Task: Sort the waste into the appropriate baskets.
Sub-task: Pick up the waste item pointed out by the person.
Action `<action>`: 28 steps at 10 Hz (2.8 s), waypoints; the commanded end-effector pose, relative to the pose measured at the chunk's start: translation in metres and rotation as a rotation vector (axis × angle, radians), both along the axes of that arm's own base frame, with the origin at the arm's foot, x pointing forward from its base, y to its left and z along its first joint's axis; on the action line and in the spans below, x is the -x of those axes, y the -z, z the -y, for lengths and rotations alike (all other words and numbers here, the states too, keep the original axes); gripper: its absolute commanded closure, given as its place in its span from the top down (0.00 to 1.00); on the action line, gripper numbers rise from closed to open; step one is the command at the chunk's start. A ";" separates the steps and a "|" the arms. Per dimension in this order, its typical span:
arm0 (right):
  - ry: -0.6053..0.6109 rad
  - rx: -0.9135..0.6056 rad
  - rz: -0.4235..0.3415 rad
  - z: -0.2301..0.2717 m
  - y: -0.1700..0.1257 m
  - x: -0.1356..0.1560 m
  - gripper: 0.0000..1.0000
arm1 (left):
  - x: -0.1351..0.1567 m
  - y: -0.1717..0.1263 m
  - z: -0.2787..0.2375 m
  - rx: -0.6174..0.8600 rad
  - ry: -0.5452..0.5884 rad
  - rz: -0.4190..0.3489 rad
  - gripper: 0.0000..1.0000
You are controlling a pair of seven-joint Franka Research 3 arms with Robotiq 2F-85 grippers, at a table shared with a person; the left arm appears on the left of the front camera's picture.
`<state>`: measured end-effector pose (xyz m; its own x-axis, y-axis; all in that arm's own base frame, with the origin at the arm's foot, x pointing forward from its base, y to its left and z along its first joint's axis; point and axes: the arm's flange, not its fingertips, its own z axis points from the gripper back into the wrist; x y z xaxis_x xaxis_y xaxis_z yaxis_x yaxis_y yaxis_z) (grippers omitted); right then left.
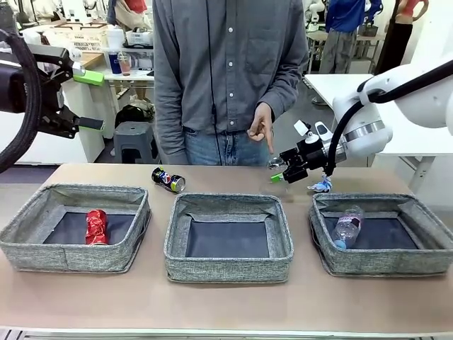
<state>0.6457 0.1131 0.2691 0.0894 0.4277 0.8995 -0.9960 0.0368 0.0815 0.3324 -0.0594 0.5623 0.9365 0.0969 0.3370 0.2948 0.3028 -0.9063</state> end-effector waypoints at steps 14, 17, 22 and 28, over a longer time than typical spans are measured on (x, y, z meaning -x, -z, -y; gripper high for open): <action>0.007 0.202 -0.022 0.044 -0.125 0.062 0.13 | 0.001 -0.003 0.001 0.009 0.002 -0.007 1.00; 0.008 0.483 -0.341 0.019 -0.198 0.102 0.13 | 0.001 -0.003 0.001 0.009 0.002 -0.007 1.00; 0.267 1.050 -0.694 -0.043 -0.247 0.114 0.13 | 0.001 -0.003 0.001 0.009 0.002 -0.007 1.00; 0.290 1.029 -0.635 -0.041 -0.239 0.127 0.14 | 0.001 -0.003 0.001 0.009 0.002 -0.007 1.00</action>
<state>0.5182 0.1528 0.5084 0.5893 0.8045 -0.0744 -0.7402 0.5745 0.3494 0.3324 -0.0596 0.5625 0.9364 0.0966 0.3375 0.2953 0.3030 -0.9061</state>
